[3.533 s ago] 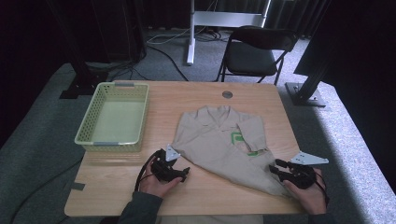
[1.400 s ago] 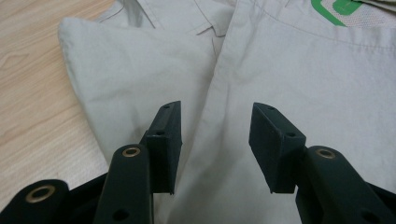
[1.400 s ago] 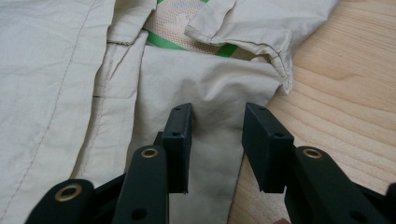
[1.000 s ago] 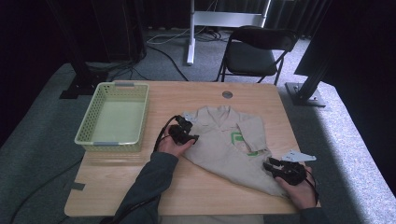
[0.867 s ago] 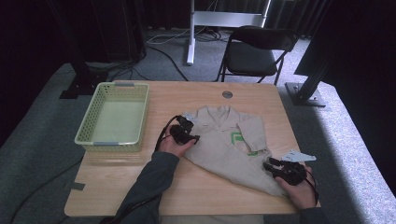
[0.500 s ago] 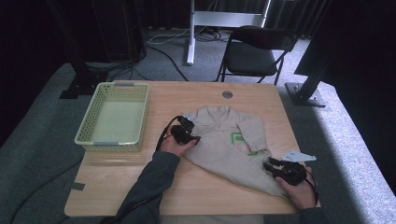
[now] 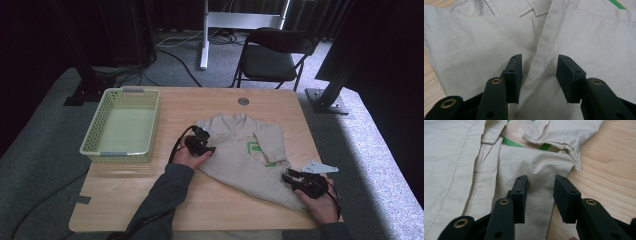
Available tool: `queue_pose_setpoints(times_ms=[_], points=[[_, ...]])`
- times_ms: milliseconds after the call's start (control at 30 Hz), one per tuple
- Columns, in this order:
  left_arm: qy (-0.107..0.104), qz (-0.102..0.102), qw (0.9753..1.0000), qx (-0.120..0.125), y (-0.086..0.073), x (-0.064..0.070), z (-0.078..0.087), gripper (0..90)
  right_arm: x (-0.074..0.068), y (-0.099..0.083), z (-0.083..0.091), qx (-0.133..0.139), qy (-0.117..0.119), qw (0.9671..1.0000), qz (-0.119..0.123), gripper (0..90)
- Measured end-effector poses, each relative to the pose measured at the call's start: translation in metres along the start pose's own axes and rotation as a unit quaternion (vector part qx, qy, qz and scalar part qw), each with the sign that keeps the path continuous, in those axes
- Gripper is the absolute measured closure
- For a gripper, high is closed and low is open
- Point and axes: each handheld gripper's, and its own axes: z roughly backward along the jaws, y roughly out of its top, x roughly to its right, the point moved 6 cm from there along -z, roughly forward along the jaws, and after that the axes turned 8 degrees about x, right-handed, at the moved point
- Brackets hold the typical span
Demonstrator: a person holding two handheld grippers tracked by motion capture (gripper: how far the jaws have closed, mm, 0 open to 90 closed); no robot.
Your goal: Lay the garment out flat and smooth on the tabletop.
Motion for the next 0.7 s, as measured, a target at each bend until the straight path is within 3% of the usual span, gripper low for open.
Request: queue_pose_setpoints(times_ms=[267,567,700], points=[[0.001,-0.017,0.9999,-0.001,0.0012,0.0069,0.0008,71.9,-0.0001,0.0,0.0,0.0,-0.001,1.0,-0.001,62.4],[0.009,-0.016,0.9998,0.001,0.0012,0.0061,0.0032,88.0,-0.0002,0.0,0.0,0.0,-0.001,1.0,-0.002,62.4],[0.007,-0.014,0.9999,0.004,0.0015,0.0062,0.005,89.1,-0.0002,0.0,-0.0001,0.0,-0.001,1.0,-0.002,62.4]])
